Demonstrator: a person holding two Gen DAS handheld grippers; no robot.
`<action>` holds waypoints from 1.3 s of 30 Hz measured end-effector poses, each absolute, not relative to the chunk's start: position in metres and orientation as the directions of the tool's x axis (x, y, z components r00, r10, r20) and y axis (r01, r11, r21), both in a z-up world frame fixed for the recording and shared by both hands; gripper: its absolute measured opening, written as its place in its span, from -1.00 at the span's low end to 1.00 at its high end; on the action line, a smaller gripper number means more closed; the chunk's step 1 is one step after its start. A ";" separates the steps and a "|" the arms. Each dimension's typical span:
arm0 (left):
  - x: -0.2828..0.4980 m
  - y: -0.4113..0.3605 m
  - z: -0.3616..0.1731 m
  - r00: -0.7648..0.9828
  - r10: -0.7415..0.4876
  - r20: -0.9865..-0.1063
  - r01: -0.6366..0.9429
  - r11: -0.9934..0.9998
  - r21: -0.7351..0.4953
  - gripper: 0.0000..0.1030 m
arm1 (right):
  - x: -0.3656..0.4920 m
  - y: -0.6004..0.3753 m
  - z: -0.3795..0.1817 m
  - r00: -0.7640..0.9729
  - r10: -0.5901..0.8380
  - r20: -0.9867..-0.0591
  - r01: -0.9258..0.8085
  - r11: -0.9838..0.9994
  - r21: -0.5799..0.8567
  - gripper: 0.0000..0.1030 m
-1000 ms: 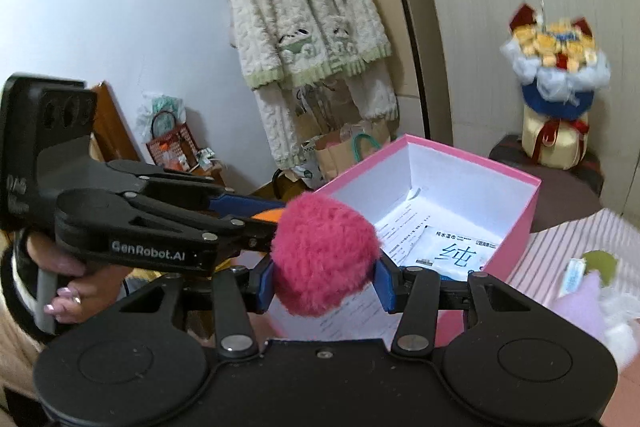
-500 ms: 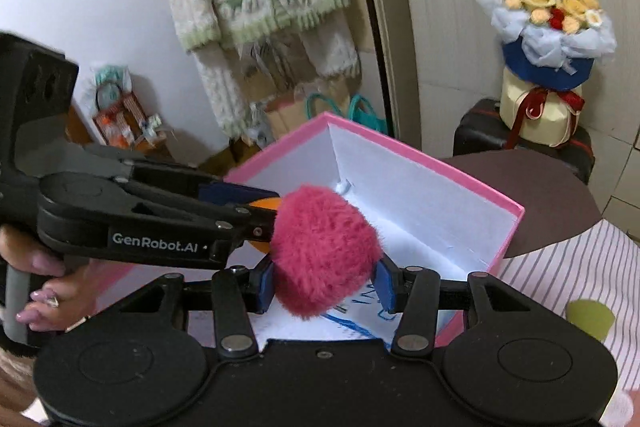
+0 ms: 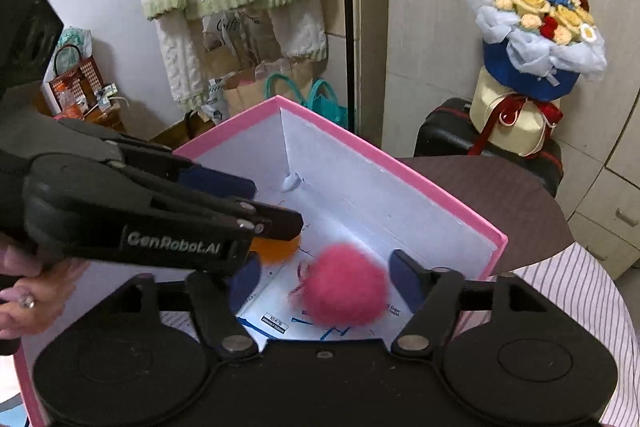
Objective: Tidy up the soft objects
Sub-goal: 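Carry the pink pompom and orange ball over the pink box with both grippers, then open both grippers to drop the pompom and ball into the box, then move both grippers back toward the plush cat on the table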
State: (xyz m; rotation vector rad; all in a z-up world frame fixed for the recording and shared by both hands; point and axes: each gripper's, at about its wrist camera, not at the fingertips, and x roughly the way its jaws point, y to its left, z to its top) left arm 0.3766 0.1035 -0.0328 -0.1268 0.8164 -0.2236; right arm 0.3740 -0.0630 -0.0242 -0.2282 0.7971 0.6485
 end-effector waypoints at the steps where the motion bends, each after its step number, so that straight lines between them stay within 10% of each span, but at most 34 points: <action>1: 0.374 0.104 -0.031 0.666 -0.250 -0.703 0.153 0.968 -0.200 0.05 | 0.371 -0.065 -0.023 0.528 0.451 -0.720 -0.614 0.788 0.044 0.52; 32: 0.157 0.091 0.058 0.757 -0.307 -0.577 0.412 0.909 0.056 0.51 | 0.177 -0.128 0.053 0.634 0.499 -0.591 -0.602 0.798 0.027 0.54; 39: 0.131 0.091 0.068 0.709 -0.427 -0.562 0.467 0.881 -0.080 0.51 | 0.144 -0.149 0.053 0.645 0.477 -0.597 -0.590 0.807 0.007 0.54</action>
